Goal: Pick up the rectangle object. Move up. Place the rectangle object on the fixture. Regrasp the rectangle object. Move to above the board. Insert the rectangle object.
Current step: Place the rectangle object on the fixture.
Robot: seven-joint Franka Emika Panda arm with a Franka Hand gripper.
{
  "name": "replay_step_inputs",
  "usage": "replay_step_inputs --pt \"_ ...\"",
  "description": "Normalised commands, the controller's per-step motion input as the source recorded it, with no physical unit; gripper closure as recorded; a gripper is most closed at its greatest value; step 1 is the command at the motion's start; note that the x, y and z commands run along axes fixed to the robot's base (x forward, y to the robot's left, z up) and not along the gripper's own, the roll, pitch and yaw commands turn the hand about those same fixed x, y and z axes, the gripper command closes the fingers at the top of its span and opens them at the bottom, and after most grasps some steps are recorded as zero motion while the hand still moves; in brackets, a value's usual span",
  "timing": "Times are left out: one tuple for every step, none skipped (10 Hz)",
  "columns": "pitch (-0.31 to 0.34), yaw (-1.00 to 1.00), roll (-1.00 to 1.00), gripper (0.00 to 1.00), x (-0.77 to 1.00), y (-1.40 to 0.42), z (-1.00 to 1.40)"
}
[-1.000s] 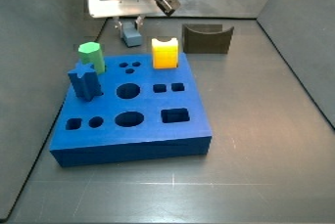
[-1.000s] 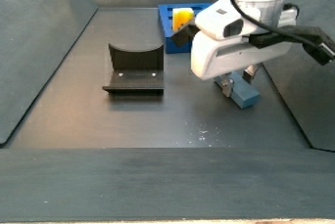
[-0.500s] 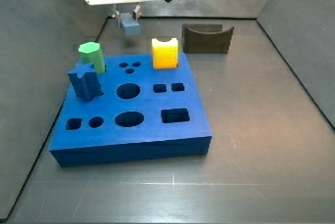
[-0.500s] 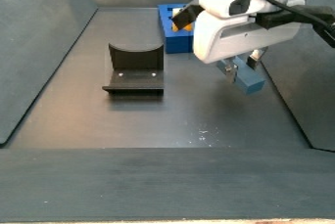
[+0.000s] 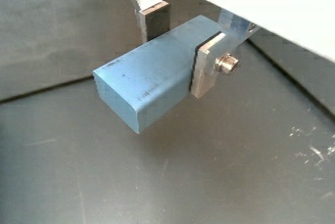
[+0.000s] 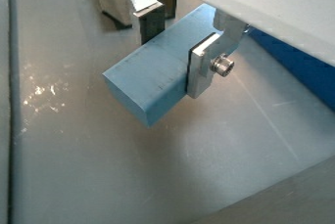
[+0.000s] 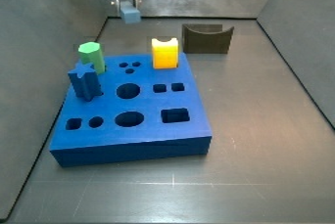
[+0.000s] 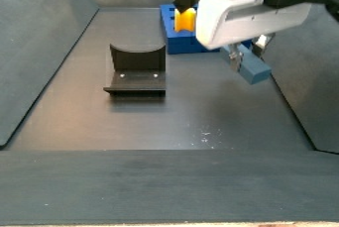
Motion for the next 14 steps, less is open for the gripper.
replay_step_inputs --pt "0.08 -0.02 0.17 1.0 -0.03 0.01 1.0" --pt "0.089 -0.01 0.2 1.0 -0.04 0.01 1.0" --pt "0.089 0.0 0.21 1.0 -0.04 0.01 1.0" --pt "0.093 0.02 0.21 1.0 -0.04 0.01 1.0" --pt "0.091 0.02 0.2 1.0 -0.04 0.01 1.0" --pt "0.097 0.02 0.21 1.0 -0.04 0.01 0.93" --pt "0.105 0.03 0.22 1.0 -0.04 0.01 0.86" --pt "0.106 0.03 0.2 1.0 -0.02 0.01 0.7" --pt "0.109 0.03 0.17 1.0 -0.02 0.01 0.58" --pt "0.12 0.03 0.16 1.0 -0.01 0.01 0.42" --pt "0.118 0.03 0.15 1.0 -0.01 0.01 0.28" --pt "-0.173 -1.0 -0.15 1.0 1.0 -0.26 0.52" --pt "-0.156 -1.0 -0.15 1.0 1.0 -0.26 0.49" --pt "-0.126 -1.0 -0.2 1.0 1.0 -0.24 0.47"
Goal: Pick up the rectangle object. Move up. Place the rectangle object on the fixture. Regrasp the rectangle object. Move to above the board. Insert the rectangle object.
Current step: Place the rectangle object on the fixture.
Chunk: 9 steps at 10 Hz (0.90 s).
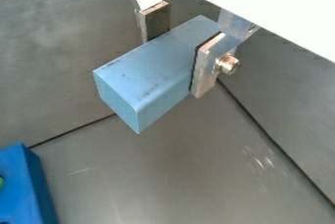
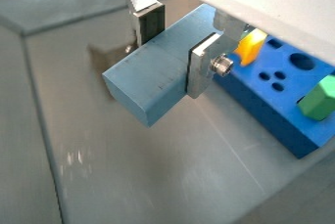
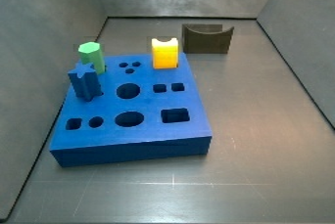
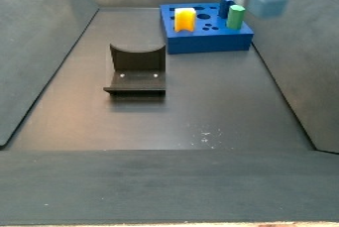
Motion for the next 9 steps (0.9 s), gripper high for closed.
replay_step_inputs --pt "-0.105 -1.0 -0.26 1.0 1.0 -0.23 0.45" --pt "-0.062 -1.0 -0.35 1.0 1.0 -0.21 0.42" --pt "-0.006 -0.71 -0.45 1.0 1.0 -0.2 0.4" --pt "0.081 -0.39 -0.39 1.0 1.0 -0.18 0.37" --pt "0.128 -0.25 -0.31 1.0 1.0 -0.17 0.34" --pt "0.16 -0.15 -0.24 1.0 1.0 -0.16 0.32" --pt "0.183 -0.09 -0.2 1.0 1.0 -0.14 0.28" --pt "0.204 -0.06 -0.2 1.0 1.0 -0.13 0.26" --pt "0.21 -0.04 -0.2 1.0 1.0 -0.11 0.24"
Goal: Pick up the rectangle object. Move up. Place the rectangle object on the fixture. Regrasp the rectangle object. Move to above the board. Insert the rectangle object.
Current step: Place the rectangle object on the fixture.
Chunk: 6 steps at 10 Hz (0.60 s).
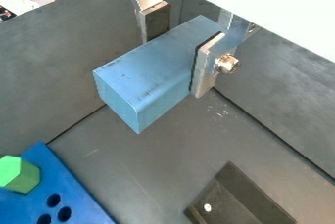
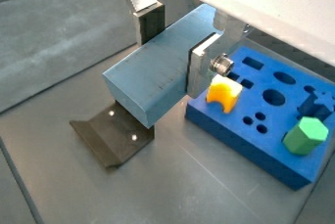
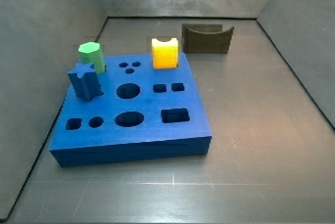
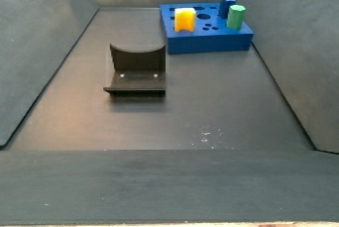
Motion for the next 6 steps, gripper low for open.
replay_step_inputs --pt "0.221 -0.02 -0.19 1.0 1.0 -0.1 0.21" --pt "0.233 -0.01 -0.18 1.0 1.0 -0.09 0.19" --pt "0.234 -0.01 -0.17 1.0 1.0 -0.08 0.17" --pt "0.172 0.0 -1.0 1.0 1.0 0.38 -0.85" --pt "0.16 -0.01 -1.0 1.0 1.0 0.39 -0.89" --pt "0.147 -0.03 -1.0 1.0 1.0 0.36 -0.84"
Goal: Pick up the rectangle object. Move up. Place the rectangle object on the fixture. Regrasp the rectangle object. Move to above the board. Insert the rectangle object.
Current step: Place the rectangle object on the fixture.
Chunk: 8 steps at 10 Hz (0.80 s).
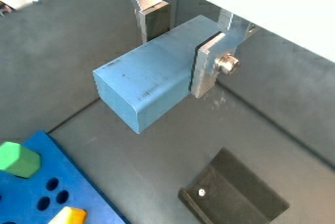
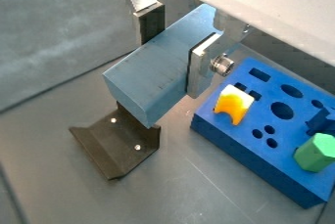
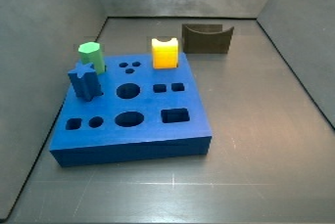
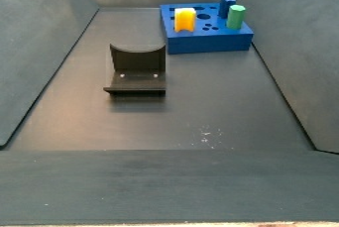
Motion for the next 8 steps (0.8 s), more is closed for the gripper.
replay_step_inputs --pt "0.15 -0.04 -1.0 1.0 1.0 0.26 -0.69" --pt "0.148 -0.04 -1.0 1.0 1.0 0.23 -0.63" --pt "0.14 -0.06 -1.0 1.0 1.0 0.19 -0.47" --pt "0.139 -0.07 -1.0 1.0 1.0 0.17 -0.4" --pt "0.164 -0.08 -1.0 1.0 1.0 0.14 -0.28" --pt "0.194 -0.09 -1.0 1.0 1.0 0.13 -0.23" --pt "0.214 -0.1 -1.0 1.0 1.0 0.12 -0.19" --pt "0.239 -0.13 -1.0 1.0 1.0 0.1 -0.13"
